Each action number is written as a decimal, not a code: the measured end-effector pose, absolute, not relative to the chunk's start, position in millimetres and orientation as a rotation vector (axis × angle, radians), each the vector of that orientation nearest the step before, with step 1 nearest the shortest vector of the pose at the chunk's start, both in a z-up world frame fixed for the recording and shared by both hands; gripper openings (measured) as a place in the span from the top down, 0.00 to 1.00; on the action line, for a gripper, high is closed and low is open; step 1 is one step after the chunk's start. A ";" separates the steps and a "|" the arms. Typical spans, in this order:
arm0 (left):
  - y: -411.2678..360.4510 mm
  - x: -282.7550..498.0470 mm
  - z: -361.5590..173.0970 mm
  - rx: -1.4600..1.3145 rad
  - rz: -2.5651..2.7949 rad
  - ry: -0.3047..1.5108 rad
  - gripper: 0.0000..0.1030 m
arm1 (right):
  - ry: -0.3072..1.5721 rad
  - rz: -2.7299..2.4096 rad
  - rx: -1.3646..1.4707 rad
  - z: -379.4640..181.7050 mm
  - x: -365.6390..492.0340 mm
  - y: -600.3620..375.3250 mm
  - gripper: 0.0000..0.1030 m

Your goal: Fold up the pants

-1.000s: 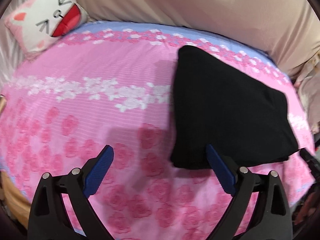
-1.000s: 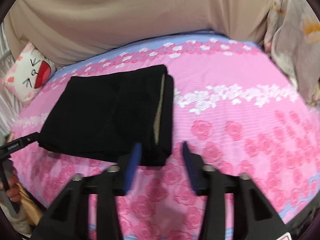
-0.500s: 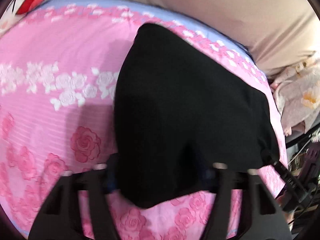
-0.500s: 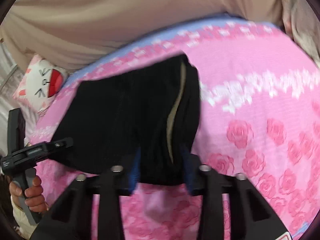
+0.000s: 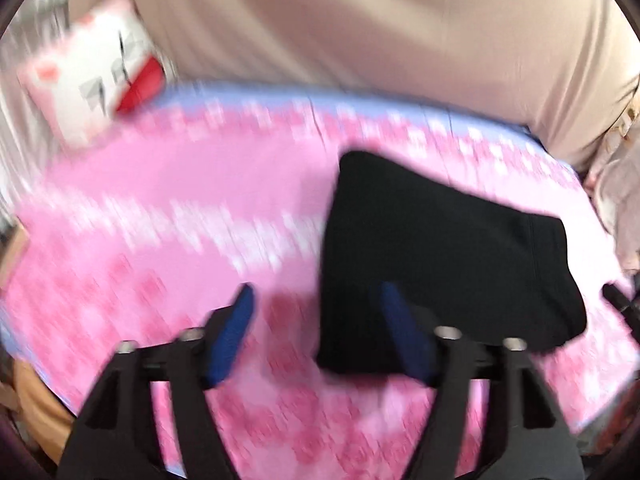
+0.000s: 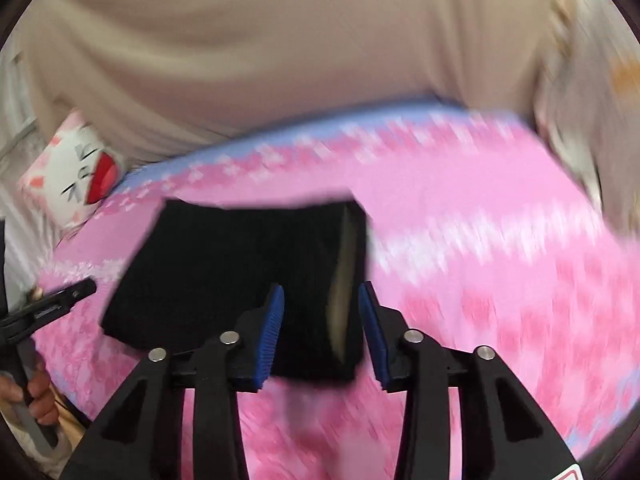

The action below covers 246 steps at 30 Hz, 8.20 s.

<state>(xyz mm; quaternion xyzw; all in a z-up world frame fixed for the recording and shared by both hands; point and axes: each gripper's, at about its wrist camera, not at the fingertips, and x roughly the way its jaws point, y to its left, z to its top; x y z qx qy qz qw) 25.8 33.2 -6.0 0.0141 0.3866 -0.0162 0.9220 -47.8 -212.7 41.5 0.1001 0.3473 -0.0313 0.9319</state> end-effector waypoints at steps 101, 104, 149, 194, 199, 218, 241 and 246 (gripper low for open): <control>5.5 18.5 -67.1 -0.028 -0.207 1.048 0.12 | 0.936 -0.017 0.439 -39.5 -89.1 -231.5 0.35; 6.4 28.7 -76.3 -0.103 -0.260 1.089 0.11 | 0.935 -0.011 0.459 -43.5 -86.6 -230.4 0.29; 8.6 -8.9 -20.2 -0.200 -0.435 1.016 0.72 | 0.767 0.136 0.432 27.6 -119.7 -213.2 0.67; -45.0 182.9 123.6 0.080 -0.180 0.417 0.72 | 0.214 0.144 0.314 147.9 104.1 -229.5 0.67; -55.6 228.7 90.9 0.128 -0.139 0.395 0.72 | 0.256 0.127 0.349 111.0 149.1 -241.2 0.67; -48.1 278.2 -41.9 0.205 -0.118 0.637 0.21 | 0.714 0.037 0.465 -33.0 191.0 -278.1 0.45; -2.3 279.8 -53.5 -0.143 -0.260 0.958 0.62 | 0.763 0.097 0.549 -17.5 157.8 -270.3 0.60; -9.6 261.3 -47.3 -0.040 -0.171 0.906 0.47 | 0.798 0.024 0.602 -25.6 145.7 -285.9 0.48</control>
